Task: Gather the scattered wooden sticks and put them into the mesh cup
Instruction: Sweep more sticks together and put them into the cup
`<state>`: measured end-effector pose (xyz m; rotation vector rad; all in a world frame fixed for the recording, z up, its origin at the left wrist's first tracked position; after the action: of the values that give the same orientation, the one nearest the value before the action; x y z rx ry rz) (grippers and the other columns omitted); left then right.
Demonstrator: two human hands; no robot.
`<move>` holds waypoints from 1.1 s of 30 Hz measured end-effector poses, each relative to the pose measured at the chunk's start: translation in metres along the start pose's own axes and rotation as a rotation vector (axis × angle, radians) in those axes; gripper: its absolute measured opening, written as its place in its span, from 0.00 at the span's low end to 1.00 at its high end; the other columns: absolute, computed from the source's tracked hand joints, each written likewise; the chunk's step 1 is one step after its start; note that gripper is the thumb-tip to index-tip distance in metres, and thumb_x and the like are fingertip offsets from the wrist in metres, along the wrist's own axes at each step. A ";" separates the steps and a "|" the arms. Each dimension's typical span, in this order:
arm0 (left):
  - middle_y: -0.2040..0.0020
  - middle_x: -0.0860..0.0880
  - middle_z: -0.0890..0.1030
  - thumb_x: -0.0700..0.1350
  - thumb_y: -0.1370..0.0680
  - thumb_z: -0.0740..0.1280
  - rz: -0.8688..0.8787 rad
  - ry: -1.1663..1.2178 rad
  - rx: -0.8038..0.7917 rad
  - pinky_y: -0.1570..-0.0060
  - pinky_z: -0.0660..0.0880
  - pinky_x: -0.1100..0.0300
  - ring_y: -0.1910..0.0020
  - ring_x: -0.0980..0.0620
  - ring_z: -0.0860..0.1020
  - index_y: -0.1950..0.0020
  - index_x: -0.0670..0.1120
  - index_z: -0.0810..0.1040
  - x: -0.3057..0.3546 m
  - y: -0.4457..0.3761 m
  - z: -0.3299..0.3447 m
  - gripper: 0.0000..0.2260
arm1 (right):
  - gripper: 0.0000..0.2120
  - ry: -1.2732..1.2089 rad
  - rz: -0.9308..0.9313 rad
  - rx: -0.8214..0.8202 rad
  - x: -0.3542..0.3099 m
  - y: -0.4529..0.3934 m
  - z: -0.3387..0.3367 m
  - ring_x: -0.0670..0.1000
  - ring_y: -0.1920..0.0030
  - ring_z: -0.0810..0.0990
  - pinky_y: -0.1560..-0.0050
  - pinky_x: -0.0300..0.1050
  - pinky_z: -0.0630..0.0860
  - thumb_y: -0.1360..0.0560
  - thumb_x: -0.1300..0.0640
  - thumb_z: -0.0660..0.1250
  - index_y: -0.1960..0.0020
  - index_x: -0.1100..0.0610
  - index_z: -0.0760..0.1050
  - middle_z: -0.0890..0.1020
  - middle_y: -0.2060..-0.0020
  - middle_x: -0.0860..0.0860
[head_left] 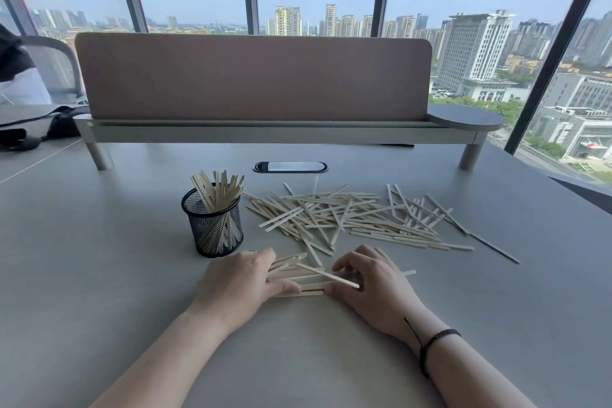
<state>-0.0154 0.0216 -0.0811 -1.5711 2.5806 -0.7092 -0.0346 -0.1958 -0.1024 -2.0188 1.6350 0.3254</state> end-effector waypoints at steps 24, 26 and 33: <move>0.63 0.49 0.78 0.61 0.22 0.64 -0.058 0.131 -0.155 0.66 0.67 0.52 0.59 0.41 0.79 0.60 0.51 0.64 0.008 0.003 0.002 0.17 | 0.28 0.112 -0.146 0.157 -0.062 0.003 0.014 0.48 0.48 0.72 0.45 0.44 0.68 0.32 0.25 0.61 0.46 0.48 0.72 0.74 0.54 0.41; 0.66 0.51 0.73 0.55 0.22 0.65 -0.059 0.149 -0.157 0.67 0.65 0.52 0.60 0.41 0.78 0.60 0.50 0.63 0.008 0.004 0.001 0.15 | 0.30 0.017 -0.096 0.154 -0.056 0.003 0.011 0.45 0.46 0.71 0.42 0.45 0.68 0.30 0.25 0.58 0.40 0.46 0.71 0.75 0.52 0.38; 0.63 0.54 0.79 0.43 0.26 0.67 -0.013 0.278 -0.057 0.64 0.75 0.50 0.63 0.48 0.78 0.52 0.57 0.66 0.007 0.004 -0.002 0.12 | 0.21 -0.221 -0.097 0.144 -0.054 0.010 0.003 0.38 0.41 0.72 0.39 0.42 0.69 0.21 0.34 0.48 0.32 0.38 0.63 0.75 0.45 0.35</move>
<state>-0.0225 0.0181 -0.0795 -1.6096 2.8089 -0.9242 -0.0569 -0.1505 -0.0805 -1.8750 1.3813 0.3700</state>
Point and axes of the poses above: each hand's wrist, its own y-axis away from the middle knuckle, its own z-axis out of the palm, x = y × z, the point moved 6 cm from there along -y, towards the middle knuckle
